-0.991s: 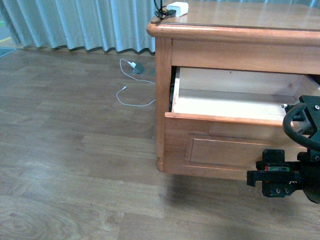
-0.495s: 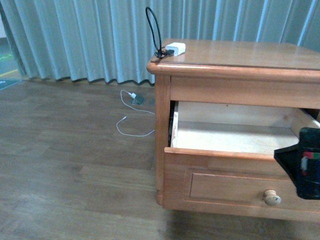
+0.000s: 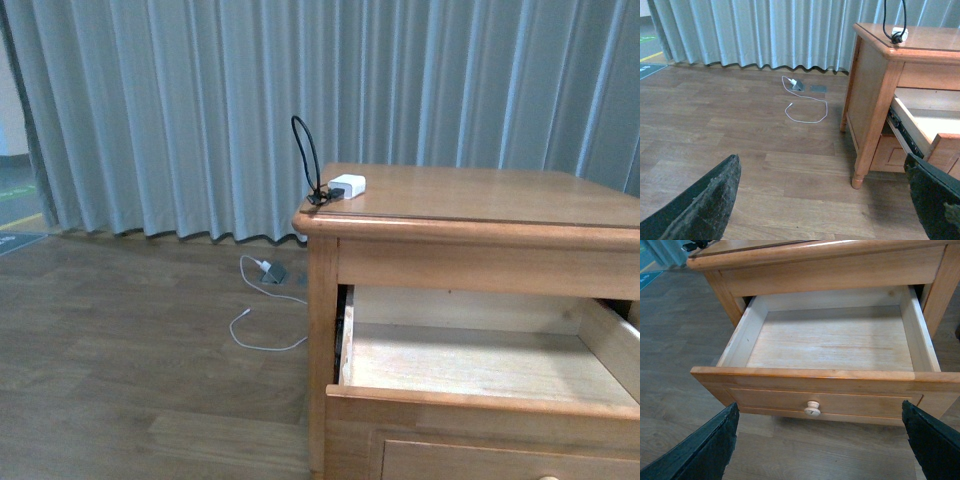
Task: Put charger into drawer
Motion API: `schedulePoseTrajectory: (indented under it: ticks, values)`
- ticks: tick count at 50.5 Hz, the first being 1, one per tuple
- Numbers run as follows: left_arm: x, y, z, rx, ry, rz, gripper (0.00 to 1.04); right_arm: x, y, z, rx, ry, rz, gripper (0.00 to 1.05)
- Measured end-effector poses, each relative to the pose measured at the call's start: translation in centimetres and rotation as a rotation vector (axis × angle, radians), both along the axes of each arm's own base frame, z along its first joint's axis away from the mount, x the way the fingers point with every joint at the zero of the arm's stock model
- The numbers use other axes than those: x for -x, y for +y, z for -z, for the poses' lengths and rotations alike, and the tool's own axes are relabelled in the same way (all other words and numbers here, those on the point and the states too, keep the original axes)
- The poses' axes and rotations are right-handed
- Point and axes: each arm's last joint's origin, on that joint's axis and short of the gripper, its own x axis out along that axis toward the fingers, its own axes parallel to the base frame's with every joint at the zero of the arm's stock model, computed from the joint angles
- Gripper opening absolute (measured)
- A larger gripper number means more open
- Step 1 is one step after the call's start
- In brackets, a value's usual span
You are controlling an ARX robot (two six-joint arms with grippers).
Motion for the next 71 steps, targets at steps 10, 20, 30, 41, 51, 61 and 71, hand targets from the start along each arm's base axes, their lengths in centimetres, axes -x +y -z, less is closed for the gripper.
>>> schedulePoseTrajectory:
  ticks: [10,20,30,41,51,61,71]
  values:
    - [0.0,0.0,0.0,0.000,0.000,0.000,0.99,1.0,-0.9,1.5,0.119,-0.327,0.118,0.66]
    - [0.0,0.0,0.0,0.000,0.000,0.000,0.99,2.5,-1.3,3.0,0.146,-0.340,0.132,0.18]
    - [0.0,0.0,0.0,0.000,0.000,0.000,0.99,3.0,-1.4,3.3,0.150,-0.353,0.132,0.25]
    - [0.0,0.0,0.0,0.000,0.000,0.000,0.99,3.0,-1.4,3.3,0.150,-0.353,0.132,0.68]
    - [0.0,0.0,0.0,0.000,0.000,0.000,0.99,3.0,-1.4,3.3,0.149,-0.353,0.133,0.99]
    - [-1.1,-0.5,0.1,-0.011,0.116,-0.276,0.99,3.0,-1.4,3.3,0.150,-0.353,0.133,0.97]
    - [-5.4,-1.9,-3.5,-0.014,0.143,-0.189,0.99,3.0,-1.4,3.3,0.150,-0.353,0.133,0.97]
